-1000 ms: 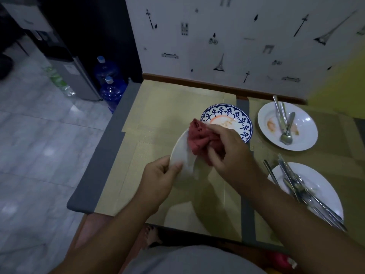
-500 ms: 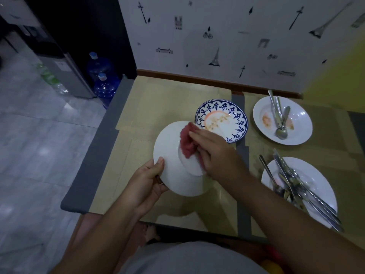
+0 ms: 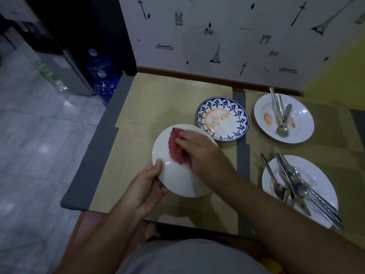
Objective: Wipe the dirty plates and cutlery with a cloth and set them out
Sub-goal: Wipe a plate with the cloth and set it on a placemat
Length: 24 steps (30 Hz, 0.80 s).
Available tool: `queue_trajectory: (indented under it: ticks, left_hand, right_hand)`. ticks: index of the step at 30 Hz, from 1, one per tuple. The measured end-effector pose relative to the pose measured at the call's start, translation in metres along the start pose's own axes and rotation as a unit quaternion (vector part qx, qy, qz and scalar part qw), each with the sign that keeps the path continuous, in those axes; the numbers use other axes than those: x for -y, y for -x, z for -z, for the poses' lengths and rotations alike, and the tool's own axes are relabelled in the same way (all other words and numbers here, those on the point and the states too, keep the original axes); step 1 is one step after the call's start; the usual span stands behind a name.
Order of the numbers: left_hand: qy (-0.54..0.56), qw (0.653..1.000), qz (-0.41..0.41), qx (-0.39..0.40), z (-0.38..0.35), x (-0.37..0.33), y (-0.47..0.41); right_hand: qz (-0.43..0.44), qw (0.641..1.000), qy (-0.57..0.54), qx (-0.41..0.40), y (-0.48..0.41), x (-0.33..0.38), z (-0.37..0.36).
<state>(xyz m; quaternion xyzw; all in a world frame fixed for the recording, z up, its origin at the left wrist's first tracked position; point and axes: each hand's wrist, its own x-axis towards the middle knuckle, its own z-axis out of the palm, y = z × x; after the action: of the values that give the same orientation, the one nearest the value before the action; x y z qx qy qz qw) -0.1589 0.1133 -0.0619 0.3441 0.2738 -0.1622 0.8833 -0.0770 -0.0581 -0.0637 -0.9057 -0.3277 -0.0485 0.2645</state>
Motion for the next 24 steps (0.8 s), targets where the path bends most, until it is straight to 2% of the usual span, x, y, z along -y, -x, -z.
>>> queue_trajectory:
  ticks: [7, 13, 15, 18, 20, 21, 22, 24]
  left_hand:
    - [0.032, 0.999, -0.019, -0.017, 0.01, -0.006, 0.003]
    - [0.037, 0.998, -0.005, -0.053, 0.024, -0.008, 0.001]
    - [0.005, 0.998, -0.018, -0.054, 0.026, -0.014, 0.0]
    - [-0.116, 0.988, -0.086, -0.044, 0.023, -0.033, 0.003]
    - [-0.242, 0.957, -0.156, -0.037, 0.018, -0.047, 0.006]
    - [-0.317, 0.928, -0.195, -0.033, 0.016, -0.052, 0.008]
    - [-0.399, 0.886, -0.235, -0.034, 0.015, -0.055, 0.007]
    - [-0.558, 0.765, -0.317, -0.058, 0.017, -0.055, 0.005]
  right_hand:
    - [-0.038, 0.998, 0.035, 0.023, 0.02, -0.012, 0.018]
    - [0.017, 0.999, 0.001, 0.032, 0.036, 0.005, -0.004]
    - [0.02, 0.999, -0.003, 0.027, 0.031, 0.007, -0.006]
    - [0.023, 1.0, -0.01, 0.003, 0.024, 0.003, -0.003]
    - [0.024, 1.0, -0.009, -0.007, 0.024, -0.001, 0.003]
    - [0.022, 1.0, -0.006, -0.009, 0.024, -0.002, 0.008]
    - [0.016, 1.0, -0.003, -0.01, 0.025, -0.003, 0.012]
    - [0.0, 1.0, 0.0, -0.012, 0.026, -0.005, 0.018]
